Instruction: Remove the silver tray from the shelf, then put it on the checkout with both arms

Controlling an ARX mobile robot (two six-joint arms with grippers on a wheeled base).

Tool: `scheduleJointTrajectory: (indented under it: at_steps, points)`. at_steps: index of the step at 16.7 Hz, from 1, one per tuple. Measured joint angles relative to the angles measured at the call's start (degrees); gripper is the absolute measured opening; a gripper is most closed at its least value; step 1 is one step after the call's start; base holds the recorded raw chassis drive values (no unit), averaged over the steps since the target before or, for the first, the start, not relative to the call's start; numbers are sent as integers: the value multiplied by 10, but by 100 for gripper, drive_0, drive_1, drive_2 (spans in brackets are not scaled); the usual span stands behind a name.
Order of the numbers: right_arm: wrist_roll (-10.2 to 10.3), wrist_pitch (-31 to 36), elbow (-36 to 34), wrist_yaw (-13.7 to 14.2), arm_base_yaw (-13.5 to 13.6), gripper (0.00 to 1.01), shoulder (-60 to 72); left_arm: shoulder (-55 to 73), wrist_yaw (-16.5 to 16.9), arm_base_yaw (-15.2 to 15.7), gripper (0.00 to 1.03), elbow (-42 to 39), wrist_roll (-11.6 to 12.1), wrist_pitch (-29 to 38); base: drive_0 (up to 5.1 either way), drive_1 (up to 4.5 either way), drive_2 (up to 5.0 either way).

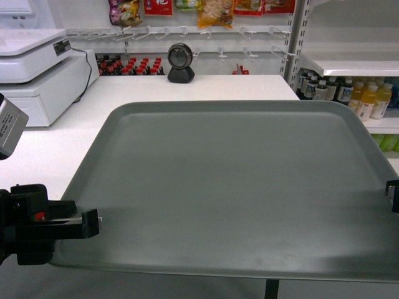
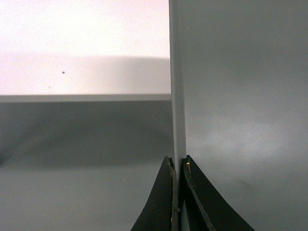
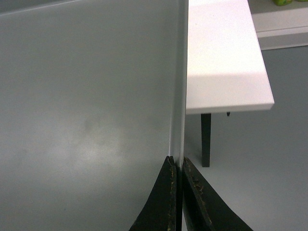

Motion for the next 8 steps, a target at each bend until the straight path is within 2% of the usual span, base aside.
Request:
scheduleJointTrajectory:
  at_steps: [8]
  points:
    - [0,0,0,0,0,2,0,0,0,0,3,0,0,0,5,421,-410]
